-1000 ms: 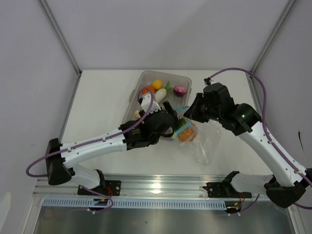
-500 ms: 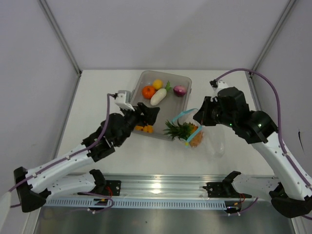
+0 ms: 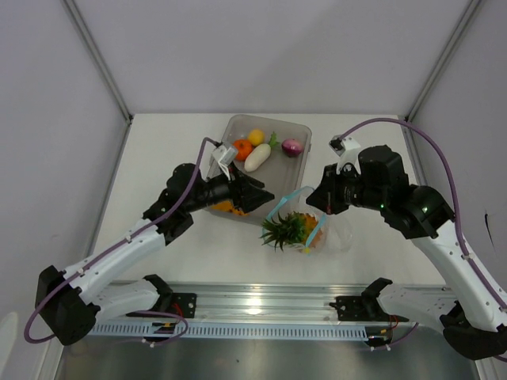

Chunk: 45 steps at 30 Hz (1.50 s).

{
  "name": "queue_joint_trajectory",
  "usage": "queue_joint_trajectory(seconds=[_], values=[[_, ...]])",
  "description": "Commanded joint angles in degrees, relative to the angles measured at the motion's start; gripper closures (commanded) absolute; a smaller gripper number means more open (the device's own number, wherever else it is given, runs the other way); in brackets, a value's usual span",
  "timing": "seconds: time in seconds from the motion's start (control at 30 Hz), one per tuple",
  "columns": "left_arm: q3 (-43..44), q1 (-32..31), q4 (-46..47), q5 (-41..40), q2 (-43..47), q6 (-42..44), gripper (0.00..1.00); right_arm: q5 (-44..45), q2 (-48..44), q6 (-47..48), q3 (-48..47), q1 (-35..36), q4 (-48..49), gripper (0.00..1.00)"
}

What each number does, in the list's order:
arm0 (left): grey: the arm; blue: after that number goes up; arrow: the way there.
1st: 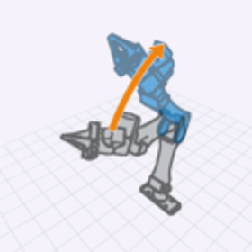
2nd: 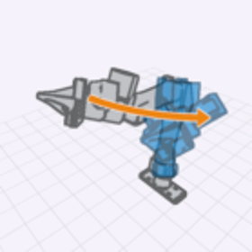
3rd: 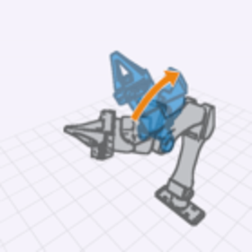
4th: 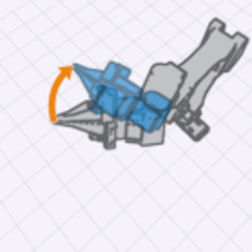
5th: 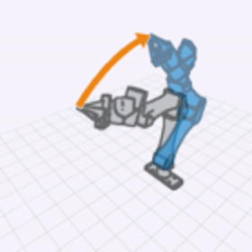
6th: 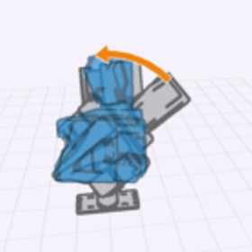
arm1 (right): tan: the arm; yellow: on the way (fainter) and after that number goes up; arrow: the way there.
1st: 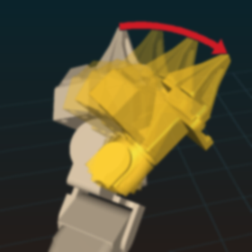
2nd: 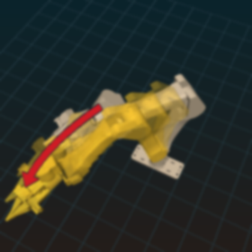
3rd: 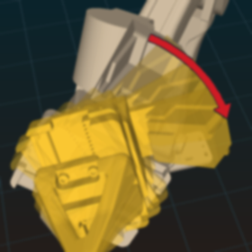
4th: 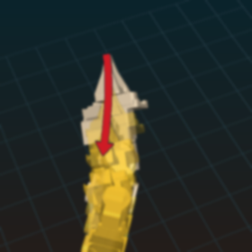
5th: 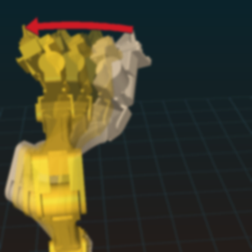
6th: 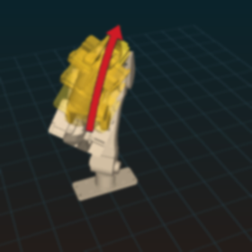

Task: Place the food in the zip-top bag and seal the zipper
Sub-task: Place the fake fruit in the zipper food storage bag, then adjust the zipper food storage bag at the center of the board.

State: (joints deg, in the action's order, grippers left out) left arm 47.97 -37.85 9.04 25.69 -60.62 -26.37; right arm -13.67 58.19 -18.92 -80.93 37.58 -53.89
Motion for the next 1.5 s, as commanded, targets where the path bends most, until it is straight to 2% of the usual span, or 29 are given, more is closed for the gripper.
queue_joint_trajectory(seconds=[0.0,0.3,0.47,0.77,0.87,0.93,0.97,1.0,1.07,1.17,1.27,1.33,1.37,1.47], values=[[1.43,-3.80,3.54,7.62,-0.20,3.87,0.36,-2.06,0.08,1.25,-0.37,-0.32,4.23,1.00],[-1.47,-5.74,4.15,5.42,2.26,4.13,0.35,-2.24,0.34,0.46,-0.29,-0.41,4.67,1.00],[2.92,-8.12,-2.17,0.16,-2.47,5.28,0.36,-3.38,0.69,-0.42,-1.07,-0.41,5.37,1.00],[8.36,-10.06,-6.40,-5.65,-6.44,3.61,0.36,-4.00,0.78,-0.95,-0.81,-0.32,4.93,1.00],[11.27,-10.14,-10.60,-6.09,-7.93,3.26,0.46,-3.47,0.78,-0.77,-0.46,-0.14,4.67,1.00],[13.46,-10.06,-13.42,-6.44,-8.46,2.99,0.65,-1.29,0.69,-0.60,-0.20,-0.14,3.88,1.00],[14.34,-10.14,-14.91,-7.23,-8.64,2.90,0.79,0.12,0.78,-0.51,-0.02,-0.05,3.36,1.00],[17.48,-10.06,-18.67,-7.41,-9.16,2.90,0.83,1.88,0.78,-0.68,0.07,0.29,1.87,1.00],[20.57,-10.14,-23.16,-6.80,-10.47,2.90,0.99,10.04,1.57,-1.73,0.24,0.38,-0.42,1.00],[29.36,-11.71,-30.47,-8.45,-13.38,3.78,0.99,19.87,1.84,-3.75,1.03,0.38,-4.02,1.00],[38.58,-14.35,-33.03,-9.96,-15.92,4.84,1.00,22.72,0.79,-5.25,1.56,0.39,-5.08,1.00],[41.49,-15.59,-33.73,-9.26,-17.51,5.10,0.99,22.99,-0.18,-5.60,1.21,0.39,-5.52,1.00],[46.12,-16.98,-34.95,-9.26,-19.34,5.27,0.99,23.34,-0.62,-6.30,0.86,0.47,-5.87,1.00],[47.49,-18.84,-33.40,-9.78,-21.72,6.42,0.99,24.48,-3.43,-7.01,0.85,0.47,-6.67,1.00]])
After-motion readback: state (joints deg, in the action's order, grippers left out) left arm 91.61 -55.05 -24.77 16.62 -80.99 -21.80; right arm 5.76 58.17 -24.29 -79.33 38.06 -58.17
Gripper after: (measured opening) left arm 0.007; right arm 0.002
